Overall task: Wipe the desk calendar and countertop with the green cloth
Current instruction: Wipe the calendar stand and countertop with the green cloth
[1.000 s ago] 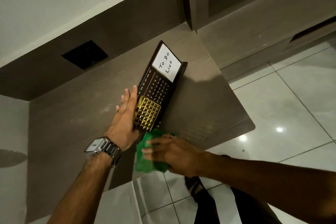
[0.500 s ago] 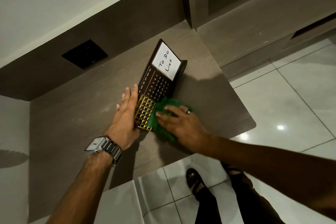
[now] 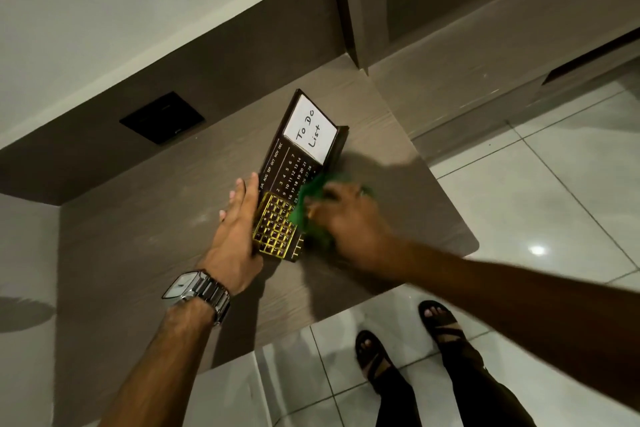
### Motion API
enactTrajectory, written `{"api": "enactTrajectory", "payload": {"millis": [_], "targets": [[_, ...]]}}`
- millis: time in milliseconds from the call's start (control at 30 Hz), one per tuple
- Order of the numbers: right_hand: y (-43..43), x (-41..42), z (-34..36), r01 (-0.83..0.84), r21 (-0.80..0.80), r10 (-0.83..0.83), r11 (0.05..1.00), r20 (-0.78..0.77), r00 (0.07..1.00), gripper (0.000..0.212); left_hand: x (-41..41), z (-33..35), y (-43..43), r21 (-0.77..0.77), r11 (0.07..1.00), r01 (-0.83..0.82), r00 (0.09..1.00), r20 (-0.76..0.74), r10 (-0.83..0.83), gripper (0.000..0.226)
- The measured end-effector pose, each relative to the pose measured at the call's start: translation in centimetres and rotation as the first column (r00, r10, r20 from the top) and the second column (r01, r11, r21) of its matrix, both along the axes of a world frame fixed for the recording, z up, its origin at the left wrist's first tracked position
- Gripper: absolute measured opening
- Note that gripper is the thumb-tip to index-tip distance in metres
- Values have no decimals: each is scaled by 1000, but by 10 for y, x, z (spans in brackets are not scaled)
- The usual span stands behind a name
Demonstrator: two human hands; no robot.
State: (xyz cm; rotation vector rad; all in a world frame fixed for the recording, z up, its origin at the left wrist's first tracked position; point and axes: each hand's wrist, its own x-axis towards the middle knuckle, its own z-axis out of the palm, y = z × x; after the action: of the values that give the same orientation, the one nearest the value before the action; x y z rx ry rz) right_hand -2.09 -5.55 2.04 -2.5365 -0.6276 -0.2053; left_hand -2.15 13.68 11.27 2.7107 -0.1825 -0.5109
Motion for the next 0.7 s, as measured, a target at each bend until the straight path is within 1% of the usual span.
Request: {"api": "enactTrajectory", "payload": {"millis": [33,67,100,133,167,200,233,300,333,367,400,433,467,500,533,567,600,633,667,700], "targets": [[16,-21,-3,-109,-15,109,994,-13,994,49,0,0,0,2,1000,-4,1000,1,4,121],[29,-37,-3,-253,-86,246,964,-82,966,53,0,0,0,5,1000,-8,1000,1,8,121],[38,-47,-5,-372,-184,349,910,-145,926,58,-1,0,0,9,1000,-13,1000,1,13,121],[42,-51,-7,-451,-272,411,850,-191,891,62,-1,0,-1,12,1000,-15,1000,-1,15,121],[40,-50,-9,-489,-302,447,818,-200,872,66,-1,0,-1,12,1000,-16,1000,-3,16,121],[34,-45,-7,-510,-280,476,813,-183,860,68,-1,0,-1,10,1000,-17,1000,0,17,121],[26,-39,-3,-527,-209,499,823,-174,849,66,-2,1,-2,9,1000,-18,1000,5,18,121],[5,-26,9,-532,-9,523,847,-166,836,56,-2,1,-2,5,1000,-17,1000,12,17,122],[-5,-19,14,-466,106,477,878,-131,869,52,-2,1,-2,1,1000,-15,1000,15,15,122],[-14,-10,17,-340,211,369,916,-115,922,51,-2,1,-2,-2,1000,-15,1000,16,15,122],[-20,1,21,-176,300,223,938,-133,966,54,-2,0,-2,-3,1000,-15,1000,17,15,122],[-24,14,22,-12,356,69,934,-148,987,61,-1,0,-2,-3,1000,-11,1000,18,11,121],[-26,25,23,121,373,-66,920,-156,986,69,-1,-1,-1,-2,1000,-3,1000,19,3,120],[-24,33,23,207,357,-161,911,-156,975,75,-1,-1,0,0,1000,5,1000,19,-5,120],[-20,36,22,231,347,-193,909,-141,971,79,-1,-2,0,1,1000,10,1000,19,-10,121],[-12,36,19,168,348,-147,922,-86,985,79,0,-3,1,4,1000,14,1000,20,-14,121],[-2,32,11,30,322,-35,946,11,999,76,0,-4,2,10,1000,20,1000,21,-20,121],[10,26,2,-138,238,112,961,120,986,72,-1,-5,3,20,999,26,999,19,-26,119],[17,24,-6,-261,124,232,957,209,950,69,-1,-6,4,27,999,27,999,18,-27,118],[18,28,-12,-305,49,282,951,265,922,67,-2,-7,5,25,999,23,1000,18,-24,118]]}}
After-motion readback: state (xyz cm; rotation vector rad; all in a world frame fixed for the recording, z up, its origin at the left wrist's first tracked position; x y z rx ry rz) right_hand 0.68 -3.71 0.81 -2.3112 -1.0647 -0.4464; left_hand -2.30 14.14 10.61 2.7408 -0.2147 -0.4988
